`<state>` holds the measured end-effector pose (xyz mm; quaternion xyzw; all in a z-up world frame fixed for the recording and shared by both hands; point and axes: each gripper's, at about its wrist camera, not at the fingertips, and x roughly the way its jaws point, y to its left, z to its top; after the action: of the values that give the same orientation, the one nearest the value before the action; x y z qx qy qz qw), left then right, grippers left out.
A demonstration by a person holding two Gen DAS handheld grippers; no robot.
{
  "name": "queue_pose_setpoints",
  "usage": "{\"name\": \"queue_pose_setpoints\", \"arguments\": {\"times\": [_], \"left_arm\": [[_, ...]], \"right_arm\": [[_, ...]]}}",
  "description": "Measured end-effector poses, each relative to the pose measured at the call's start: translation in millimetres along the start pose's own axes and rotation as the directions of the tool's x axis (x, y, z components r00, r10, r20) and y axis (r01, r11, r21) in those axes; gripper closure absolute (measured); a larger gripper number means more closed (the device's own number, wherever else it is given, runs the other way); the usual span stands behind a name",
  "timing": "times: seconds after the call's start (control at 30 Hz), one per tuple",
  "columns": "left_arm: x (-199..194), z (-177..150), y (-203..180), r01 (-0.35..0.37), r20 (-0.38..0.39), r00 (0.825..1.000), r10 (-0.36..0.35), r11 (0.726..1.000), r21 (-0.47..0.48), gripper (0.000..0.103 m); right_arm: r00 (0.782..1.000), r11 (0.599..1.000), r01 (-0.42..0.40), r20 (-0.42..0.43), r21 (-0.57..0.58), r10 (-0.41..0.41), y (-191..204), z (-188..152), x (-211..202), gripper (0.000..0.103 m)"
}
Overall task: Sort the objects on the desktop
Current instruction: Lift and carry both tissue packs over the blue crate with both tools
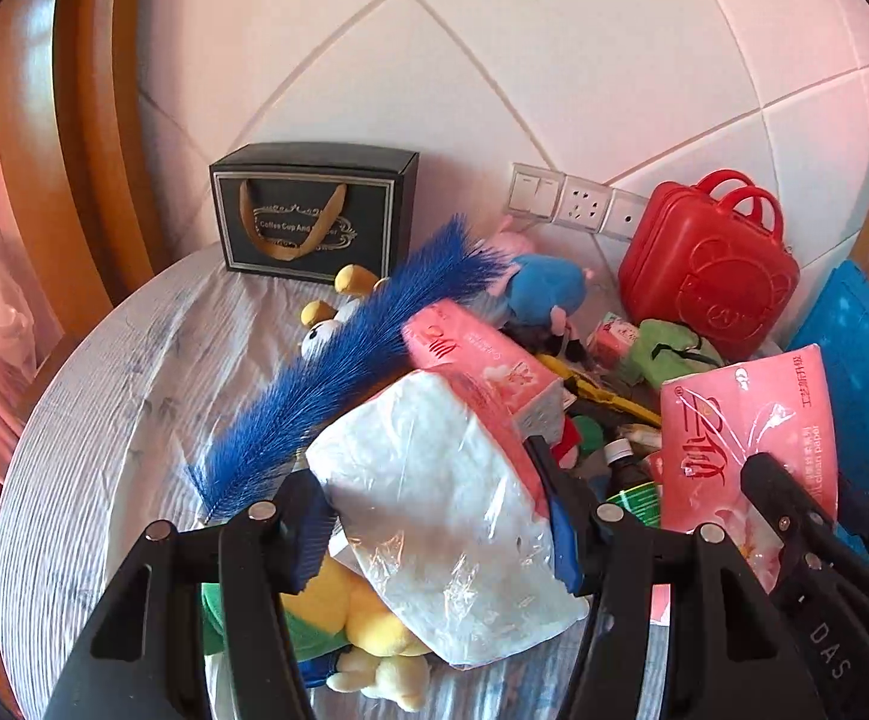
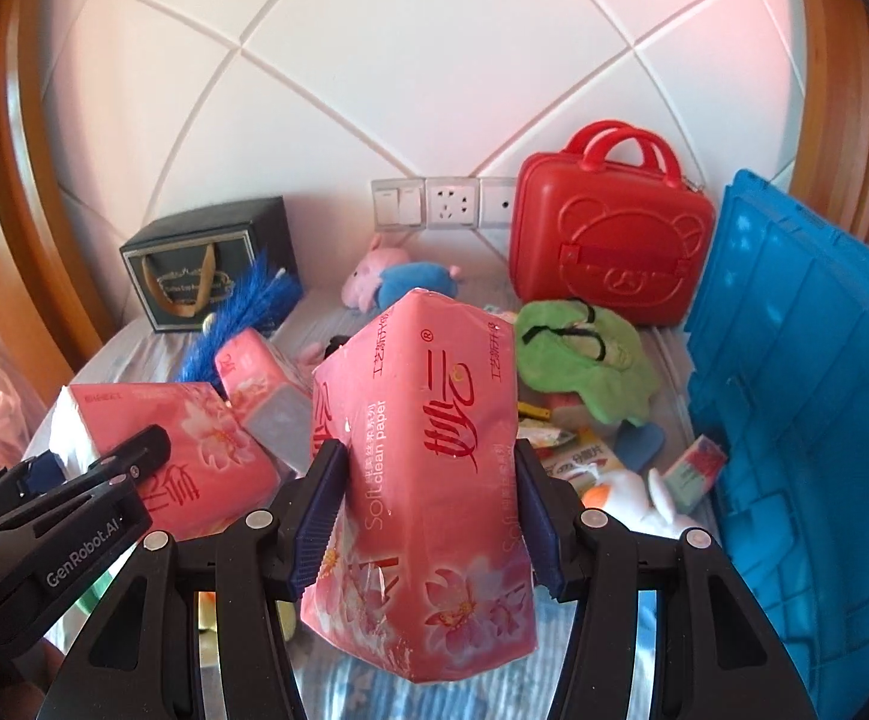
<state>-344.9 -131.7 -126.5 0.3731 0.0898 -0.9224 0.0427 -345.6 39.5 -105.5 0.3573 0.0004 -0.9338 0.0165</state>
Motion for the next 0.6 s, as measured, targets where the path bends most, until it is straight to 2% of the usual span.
{"name": "queue_pose_setpoints", "arguments": {"times": [0.4, 0.6], "left_arm": [[-48, 16, -53, 0.075, 0.064, 0.995, -0.079, 0.994, 0.075, 0.046], [-80, 24, -96, 0.138, 0.094, 0.984, -0.151, 0.982, 0.127, 0.046]], "right_arm": [[0.997, 0.998, 0.052, 0.062, 0.042, -0.055, -32, 16, -51, 0.049], [0.99, 0.992, 0.098, 0.094, 0.074, -0.104, -59, 21, -84, 0.049]]}}
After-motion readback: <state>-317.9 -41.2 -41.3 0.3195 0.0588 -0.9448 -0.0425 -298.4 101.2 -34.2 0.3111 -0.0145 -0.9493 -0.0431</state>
